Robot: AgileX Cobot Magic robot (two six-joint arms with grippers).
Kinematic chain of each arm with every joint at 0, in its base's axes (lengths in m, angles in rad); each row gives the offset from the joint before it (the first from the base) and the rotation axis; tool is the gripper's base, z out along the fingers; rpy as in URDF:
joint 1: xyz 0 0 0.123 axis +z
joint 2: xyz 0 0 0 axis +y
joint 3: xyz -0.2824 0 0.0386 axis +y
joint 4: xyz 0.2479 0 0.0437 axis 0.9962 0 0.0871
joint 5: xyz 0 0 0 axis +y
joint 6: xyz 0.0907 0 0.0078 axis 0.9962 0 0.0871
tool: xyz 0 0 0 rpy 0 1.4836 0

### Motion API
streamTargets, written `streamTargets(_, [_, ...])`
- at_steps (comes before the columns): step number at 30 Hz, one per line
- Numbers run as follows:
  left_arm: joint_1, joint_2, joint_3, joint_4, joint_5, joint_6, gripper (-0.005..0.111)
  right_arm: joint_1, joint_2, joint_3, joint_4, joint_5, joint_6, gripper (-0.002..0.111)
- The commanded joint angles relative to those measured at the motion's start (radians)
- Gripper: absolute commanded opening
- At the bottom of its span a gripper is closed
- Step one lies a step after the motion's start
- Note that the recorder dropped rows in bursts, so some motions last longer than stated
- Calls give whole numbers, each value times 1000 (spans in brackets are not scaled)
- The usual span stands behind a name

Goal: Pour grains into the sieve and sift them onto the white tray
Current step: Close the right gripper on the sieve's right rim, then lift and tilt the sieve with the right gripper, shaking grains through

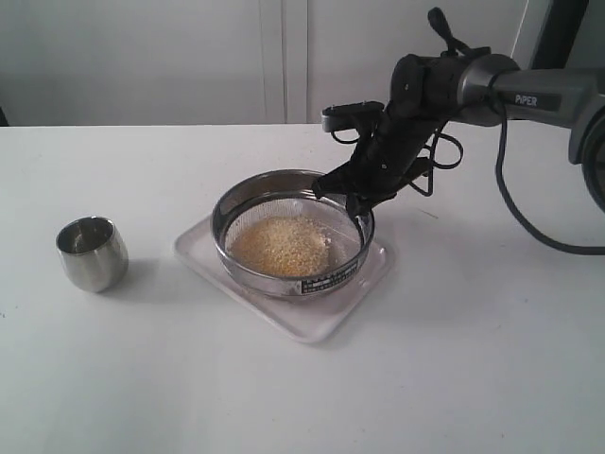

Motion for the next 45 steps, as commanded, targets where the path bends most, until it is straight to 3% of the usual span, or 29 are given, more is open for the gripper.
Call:
streamTargets(1, [4, -6, 4, -11, 10, -5, 0, -30, -28, -38, 84, 27, 12, 0])
streamTargets(11, [4, -6, 4, -11, 10, -5, 0, -47, -42, -57, 134, 108, -74, 0])
streamTargets(15, [4, -6, 4, -11, 10, -5, 0, -52, -42, -57, 153, 97, -10, 0])
streamTargets(18, [4, -6, 4, -11, 10, -5, 0, -49, -44, -59, 133, 94, -122, 0])
streamTargets(21, [4, -6, 4, -11, 10, -5, 0, -58, -44, -59, 117, 65, 29, 0])
streamTargets(24, [4, -6, 4, -11, 10, -5, 0, -55, -46, -60, 102, 103, -167, 0])
streamTargets(27, [4, -6, 4, -11, 10, -5, 0, -58, -46, -60, 116, 98, -22, 0])
streamTargets(30, [4, -6, 4, -11, 10, -5, 0, -58, -51, -60, 101, 104, -177, 0])
streamTargets(32, [4, -6, 4, -11, 10, -5, 0, -61, -51, -60, 115, 70, -10, 0])
streamTargets(36, [4, -6, 4, -11, 10, -5, 0, -58, -58, -60, 88, 68, -141, 0])
streamTargets(38, [4, -6, 4, -11, 10, -5, 0, -58, -58, -60, 114, 52, -2, 0])
streamTargets(41, [4, -6, 4, -11, 10, -5, 0, -58, -64, -61, 98, 70, -212, 0])
streamTargets(43, [4, -6, 4, -11, 10, -5, 0, -58, -66, -61, 114, 57, -63, 0])
streamTargets(45, [4, -6, 4, -11, 10, -5, 0, -58, -68, -61, 96, 82, -187, 0])
